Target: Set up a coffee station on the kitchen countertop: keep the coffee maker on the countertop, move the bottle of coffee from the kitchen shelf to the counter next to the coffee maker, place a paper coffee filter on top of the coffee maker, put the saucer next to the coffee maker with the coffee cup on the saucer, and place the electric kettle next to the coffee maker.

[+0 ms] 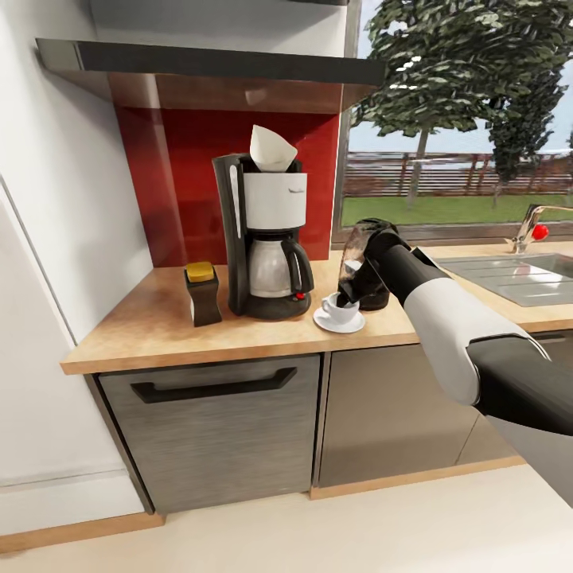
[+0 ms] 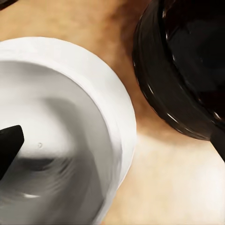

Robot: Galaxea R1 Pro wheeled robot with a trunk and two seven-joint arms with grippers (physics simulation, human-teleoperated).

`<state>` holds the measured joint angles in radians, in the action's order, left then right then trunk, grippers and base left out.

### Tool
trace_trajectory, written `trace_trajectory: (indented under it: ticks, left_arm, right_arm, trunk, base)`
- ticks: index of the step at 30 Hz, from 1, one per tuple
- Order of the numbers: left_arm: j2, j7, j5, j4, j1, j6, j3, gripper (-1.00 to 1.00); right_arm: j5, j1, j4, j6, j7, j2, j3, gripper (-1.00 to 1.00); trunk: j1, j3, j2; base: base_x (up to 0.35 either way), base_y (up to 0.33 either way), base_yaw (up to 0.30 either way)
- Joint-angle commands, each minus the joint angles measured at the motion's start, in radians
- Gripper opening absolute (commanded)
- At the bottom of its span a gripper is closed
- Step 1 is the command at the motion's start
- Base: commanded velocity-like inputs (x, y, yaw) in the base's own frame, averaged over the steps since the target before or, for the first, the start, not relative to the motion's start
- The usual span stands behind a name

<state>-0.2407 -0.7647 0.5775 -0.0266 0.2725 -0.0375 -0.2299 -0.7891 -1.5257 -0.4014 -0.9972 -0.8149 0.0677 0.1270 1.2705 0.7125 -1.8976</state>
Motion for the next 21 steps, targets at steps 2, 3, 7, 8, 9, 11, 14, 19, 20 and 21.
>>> trace_trajectory:
  ticks: [2,3,7,8,9,11,14,19,20,21]
  left_arm:
    - [0.000,-0.004,-0.004,0.000,0.001,-0.004,-0.008,1.00]
    - [0.000,-0.004,-0.004,0.000,0.001,-0.004,-0.008,1.00]
    - [0.000,-0.004,-0.004,0.000,0.001,-0.004,-0.008,1.00]
    - [0.000,-0.004,-0.004,0.000,0.001,-0.004,-0.008,1.00]
    - [0.000,-0.004,-0.004,0.000,0.001,-0.004,-0.008,1.00]
    - [0.000,-0.004,-0.004,0.000,0.001,-0.004,-0.008,1.00]
    - [0.000,-0.004,-0.004,0.000,0.001,-0.004,-0.008,1.00]
    - [0.000,-0.004,-0.004,0.000,0.001,-0.004,-0.008,1.00]
    - [0.000,-0.004,-0.004,0.000,0.001,-0.004,-0.008,1.00]
    - [0.000,-0.004,-0.004,0.000,0.001,-0.004,-0.008,1.00]
  right_arm:
    - [-0.010,-0.001,-0.001,-0.001,-0.010,0.000,0.003,1.00]
    - [-0.010,-0.001,-0.001,-0.001,-0.010,0.000,0.003,1.00]
    - [-0.010,-0.001,-0.001,-0.001,-0.010,0.000,0.003,1.00]
    - [-0.010,-0.001,-0.001,-0.001,-0.010,0.000,0.003,1.00]
    - [-0.010,-0.001,-0.001,-0.001,-0.010,0.000,0.003,1.00]
    - [-0.010,-0.001,-0.002,-0.001,-0.010,0.000,0.003,1.00]
    - [-0.010,-0.001,-0.002,-0.001,-0.010,0.000,0.003,1.00]
    - [-0.010,-0.001,-0.002,-0.001,-0.010,0.000,0.003,1.00]
    - [-0.010,-0.001,-0.002,-0.001,-0.010,0.000,0.003,1.00]
    - [-0.010,-0.001,-0.002,-0.001,-0.010,0.000,0.003,1.00]
  trunk:
    - [-0.004,-0.002,0.007]
    - [-0.008,-0.005,0.014]
    - [-0.023,-0.018,0.042]
    - [-0.027,-0.021,0.049]
    - [-0.031,-0.024,0.056]
    - [-0.038,-0.030,0.070]
    - [-0.042,-0.033,0.077]
    - [-0.042,-0.033,0.077]
    - [-0.046,-0.037,0.084]
    - [-0.050,-0.040,0.091]
  base:
    - [0.000,0.000,0.000]
    - [0.000,0.000,0.000]
    - [0.000,0.000,0.000]
    - [0.000,0.000,0.000]
    - [0.000,0.000,0.000]
    - [0.000,0.000,0.000]
    - [0.000,0.000,0.000]
    - [0.000,0.000,0.000]
    - [0.000,0.000,0.000]
    - [0.000,0.000,0.000]
